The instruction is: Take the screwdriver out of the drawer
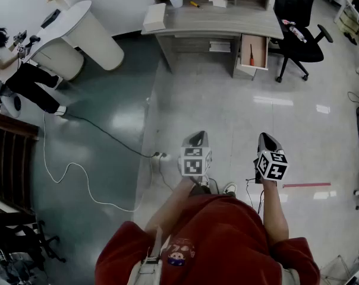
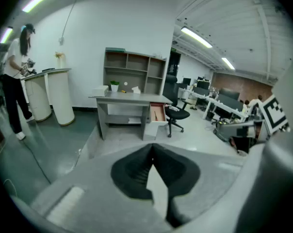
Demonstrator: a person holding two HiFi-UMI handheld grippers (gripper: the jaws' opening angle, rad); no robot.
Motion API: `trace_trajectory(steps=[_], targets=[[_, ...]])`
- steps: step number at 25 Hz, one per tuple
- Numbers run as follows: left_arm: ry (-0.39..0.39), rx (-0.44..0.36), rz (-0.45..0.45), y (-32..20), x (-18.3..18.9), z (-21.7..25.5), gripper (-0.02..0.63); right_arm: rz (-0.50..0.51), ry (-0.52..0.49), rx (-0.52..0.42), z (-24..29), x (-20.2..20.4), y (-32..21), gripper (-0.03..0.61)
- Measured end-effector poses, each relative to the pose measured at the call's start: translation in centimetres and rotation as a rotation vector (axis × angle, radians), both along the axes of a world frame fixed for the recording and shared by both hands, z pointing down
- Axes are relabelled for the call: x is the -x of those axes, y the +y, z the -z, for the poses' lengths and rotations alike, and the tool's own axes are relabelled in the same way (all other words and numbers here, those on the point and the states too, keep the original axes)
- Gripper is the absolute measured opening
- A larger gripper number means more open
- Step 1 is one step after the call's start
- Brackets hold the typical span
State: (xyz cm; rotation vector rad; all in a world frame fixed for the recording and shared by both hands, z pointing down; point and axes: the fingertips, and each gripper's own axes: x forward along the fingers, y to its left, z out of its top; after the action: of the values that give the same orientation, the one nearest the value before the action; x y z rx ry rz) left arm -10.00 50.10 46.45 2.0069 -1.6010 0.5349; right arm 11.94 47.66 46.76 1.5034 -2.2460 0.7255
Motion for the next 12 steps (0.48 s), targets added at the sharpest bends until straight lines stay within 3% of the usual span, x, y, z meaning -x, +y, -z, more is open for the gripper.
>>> trace_trajectory(steps=[12], targets=[[0.031,-0.011,-0.014,-0.4,2.8,0.0,-0.002,-0.013,0.001,0.006,-0.2,3.4,-0.6,0.002]])
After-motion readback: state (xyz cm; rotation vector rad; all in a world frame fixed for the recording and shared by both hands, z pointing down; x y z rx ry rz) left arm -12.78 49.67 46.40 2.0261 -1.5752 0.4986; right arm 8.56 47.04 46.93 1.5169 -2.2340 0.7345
